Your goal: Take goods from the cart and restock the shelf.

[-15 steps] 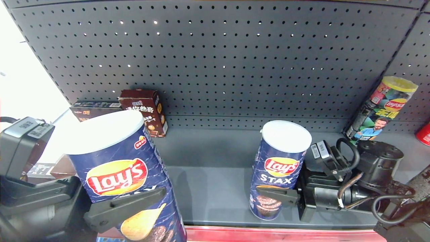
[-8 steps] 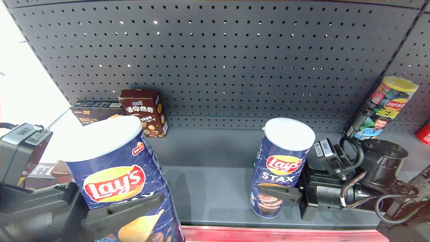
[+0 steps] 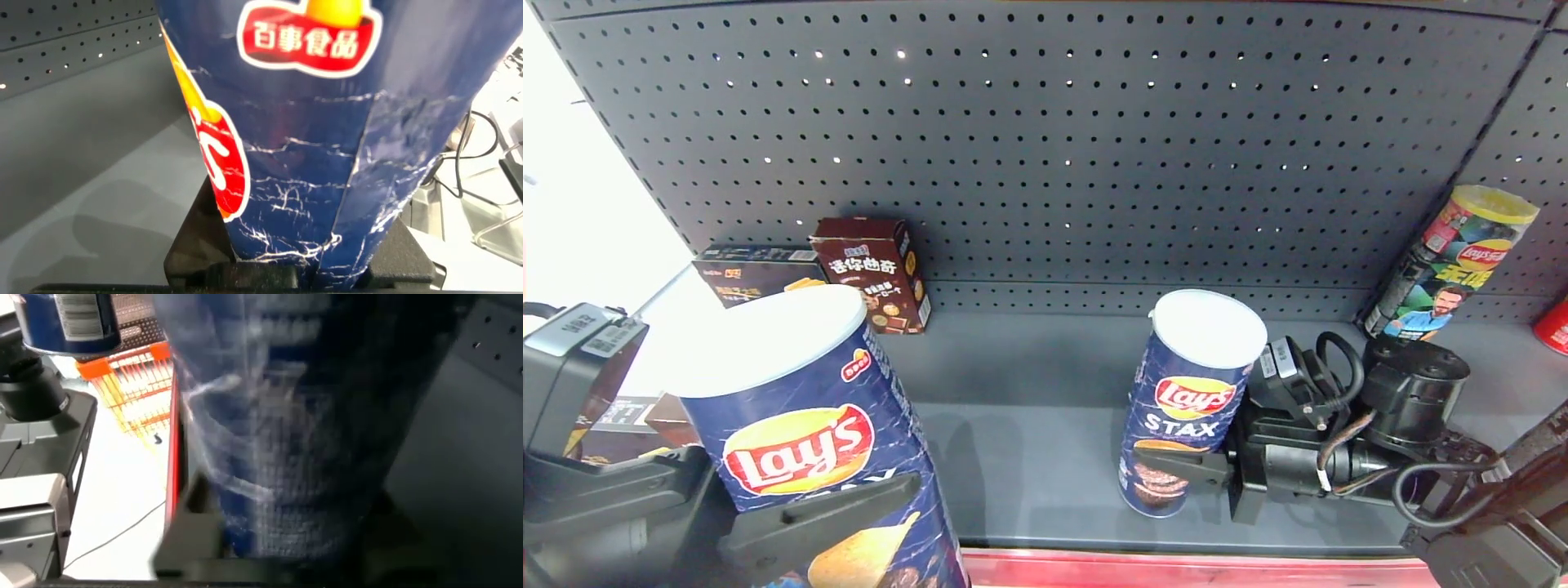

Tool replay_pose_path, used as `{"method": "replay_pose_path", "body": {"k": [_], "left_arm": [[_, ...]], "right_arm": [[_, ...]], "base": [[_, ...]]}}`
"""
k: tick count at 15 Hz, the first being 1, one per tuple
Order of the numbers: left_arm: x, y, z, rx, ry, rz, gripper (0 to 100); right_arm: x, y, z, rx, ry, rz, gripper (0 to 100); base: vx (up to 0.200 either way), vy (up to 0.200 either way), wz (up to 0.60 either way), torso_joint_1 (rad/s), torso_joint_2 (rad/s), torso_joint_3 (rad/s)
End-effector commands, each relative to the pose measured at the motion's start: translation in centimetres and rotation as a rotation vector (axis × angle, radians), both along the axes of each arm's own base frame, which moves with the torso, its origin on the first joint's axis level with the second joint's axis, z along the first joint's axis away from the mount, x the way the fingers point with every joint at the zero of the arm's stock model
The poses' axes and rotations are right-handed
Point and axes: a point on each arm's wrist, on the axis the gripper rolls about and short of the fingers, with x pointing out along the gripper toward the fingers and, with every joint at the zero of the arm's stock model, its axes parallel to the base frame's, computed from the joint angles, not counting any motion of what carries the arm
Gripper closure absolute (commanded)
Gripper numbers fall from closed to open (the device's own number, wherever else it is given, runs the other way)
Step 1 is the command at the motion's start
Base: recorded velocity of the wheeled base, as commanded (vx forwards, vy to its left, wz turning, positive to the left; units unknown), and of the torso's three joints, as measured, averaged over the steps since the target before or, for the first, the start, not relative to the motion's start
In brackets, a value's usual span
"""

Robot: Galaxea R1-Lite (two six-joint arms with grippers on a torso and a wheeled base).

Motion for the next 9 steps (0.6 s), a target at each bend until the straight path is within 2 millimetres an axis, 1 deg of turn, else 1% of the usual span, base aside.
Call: {"method": "replay_pose_path", "body": {"k": [1,2,5,6,8,9], "left_arm": [[0.0,0.0,-0.1,0.001,0.003,0.0,100],[0.0,0.0,-0.1,0.001,0.003,0.0,100],[0.0,0.0,-0.1,0.002,0.004,0.001,100],[0.0,0.0,-0.1,0.002,0.006,0.0,100],[0.0,0.0,-0.1,0.002,0.004,0.0,100],[0.0,0.0,-0.1,0.001,0.003,0.0,100]], "right_arm": [[0.0,-0.1,-0.3,-0.006,0.011,-0.001,0],[-0.2,-0.2,-0.2,-0.006,0.002,-0.002,0],[-1.7,-1.6,0.5,-0.006,-0.011,-0.02,0],[-2.7,-2.7,1.0,-0.002,-0.019,-0.04,0],[-4.1,-3.8,1.9,0.01,-0.042,-0.056,0],[-5.5,-4.7,2.6,0.021,-0.063,-0.064,0]], "base": [[0.0,0.0,0.0,0.0,0.0,0.0],[0.0,0.0,0.0,0.0,0.0,0.0],[0.0,0.0,0.0,0.0,0.0,0.0],[0.0,0.0,0.0,0.0,0.0,0.0],[0.0,0.0,0.0,0.0,0.0,0.0],[0.0,0.0,0.0,0.0,0.0,0.0]]}}
